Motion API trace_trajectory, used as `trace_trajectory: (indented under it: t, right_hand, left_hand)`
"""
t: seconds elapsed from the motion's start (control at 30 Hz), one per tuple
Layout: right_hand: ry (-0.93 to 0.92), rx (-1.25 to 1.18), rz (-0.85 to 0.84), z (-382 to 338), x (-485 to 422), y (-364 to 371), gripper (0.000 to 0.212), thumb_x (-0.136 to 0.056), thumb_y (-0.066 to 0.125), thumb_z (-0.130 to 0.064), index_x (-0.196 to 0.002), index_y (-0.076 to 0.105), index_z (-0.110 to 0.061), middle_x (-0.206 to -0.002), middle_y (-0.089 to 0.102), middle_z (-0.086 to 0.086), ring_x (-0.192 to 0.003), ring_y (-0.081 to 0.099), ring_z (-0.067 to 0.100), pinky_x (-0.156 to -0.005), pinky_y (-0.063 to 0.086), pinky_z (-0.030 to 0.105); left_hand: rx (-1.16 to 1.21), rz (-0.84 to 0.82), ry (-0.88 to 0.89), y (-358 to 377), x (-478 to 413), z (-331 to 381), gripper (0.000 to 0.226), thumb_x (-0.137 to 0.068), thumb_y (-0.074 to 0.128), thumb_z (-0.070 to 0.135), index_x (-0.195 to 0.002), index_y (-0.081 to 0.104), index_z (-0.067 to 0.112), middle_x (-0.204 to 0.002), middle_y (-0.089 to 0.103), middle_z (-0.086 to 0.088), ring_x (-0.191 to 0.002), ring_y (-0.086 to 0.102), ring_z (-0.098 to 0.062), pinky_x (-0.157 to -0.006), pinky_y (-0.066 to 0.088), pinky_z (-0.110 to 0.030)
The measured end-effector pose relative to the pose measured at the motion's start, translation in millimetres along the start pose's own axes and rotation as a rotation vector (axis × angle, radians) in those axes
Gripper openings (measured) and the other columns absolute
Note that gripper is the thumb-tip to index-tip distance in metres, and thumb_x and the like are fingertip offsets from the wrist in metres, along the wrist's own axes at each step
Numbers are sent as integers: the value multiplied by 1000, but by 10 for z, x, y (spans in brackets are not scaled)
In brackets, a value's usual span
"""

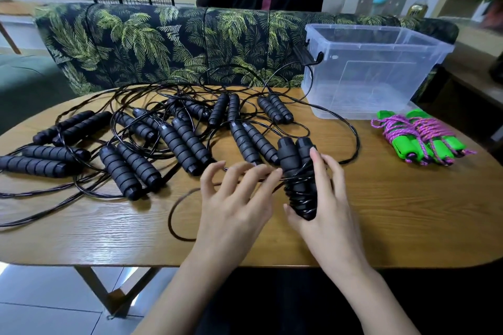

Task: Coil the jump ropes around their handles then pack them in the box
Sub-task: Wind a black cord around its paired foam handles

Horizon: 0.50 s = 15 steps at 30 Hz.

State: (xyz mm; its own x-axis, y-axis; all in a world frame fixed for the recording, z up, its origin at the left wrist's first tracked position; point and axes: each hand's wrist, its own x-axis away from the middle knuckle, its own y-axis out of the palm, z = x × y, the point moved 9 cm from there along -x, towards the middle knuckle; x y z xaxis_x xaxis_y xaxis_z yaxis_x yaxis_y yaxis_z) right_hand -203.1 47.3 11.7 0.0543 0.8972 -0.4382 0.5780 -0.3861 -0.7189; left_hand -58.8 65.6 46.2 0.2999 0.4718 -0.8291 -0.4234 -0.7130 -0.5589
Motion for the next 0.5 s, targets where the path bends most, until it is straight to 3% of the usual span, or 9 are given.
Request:
trace_trajectory:
  t: [0.07,0.13,0.23,0.27,0.3,0.4,0.5]
  right_hand:
    - [21,-12,-10,31,-6,-7,103,-76,80,-28,-153,12,-40,-154,18,-15,-126,50,23,-78,52,35]
    - [34,-89,-13,52,-21,-26,101,-76,80,-25,-154,17,-38,-153,20,-16,-128,46,13,-85,50,31]
    - [38,-266,-16,48,-38,-45,99,-73,82,-20,-152,26,-37,-148,29,-19,-117,36,-22,-89,36,4]
    - [46,-333,-26,49,-38,-41,98,-72,83,-18,-151,28,-36,-147,31,-21,-117,33,-26,-90,32,-1]
    - [58,-410,-43,48,-34,-35,98,-72,85,-16,-151,30,-36,-147,34,-21,-122,33,-24,-95,31,-1]
    - [83,-655,-136,-27,6,-17,96,-69,84,-19,-148,34,-40,-142,47,-22,-129,45,-6,-105,40,18]
    - [90,-848,-224,-139,52,7,91,-70,77,-16,-146,36,-43,-128,62,-22,-119,58,2,-95,47,20]
  left_hand:
    - [-48,25,70,9,36,48,31,-93,67,18,-123,68,16,-110,69,5,-100,65,-18,-100,40,-48]
    - [61,2,37,66,60,-5,28,-96,63,20,-123,68,14,-104,71,6,-92,64,-12,-101,40,-44]
    - [494,-78,-280,171,23,-307,29,-94,57,37,-113,73,22,-86,73,14,-82,61,9,-98,41,-36]
    - [603,-132,-397,228,25,-395,28,-93,58,43,-111,72,27,-79,73,15,-81,62,11,-96,44,-34]
    - [708,-197,-501,296,41,-456,27,-91,60,48,-109,72,31,-76,74,13,-81,65,8,-93,47,-34]
    - [1054,-360,-775,492,113,-514,37,-80,66,45,-112,69,27,-84,77,2,-85,73,-7,-89,53,-32]
    - [1389,-486,-954,666,192,-438,58,-77,71,29,-131,59,12,-106,75,-5,-100,71,-14,-95,48,-27]
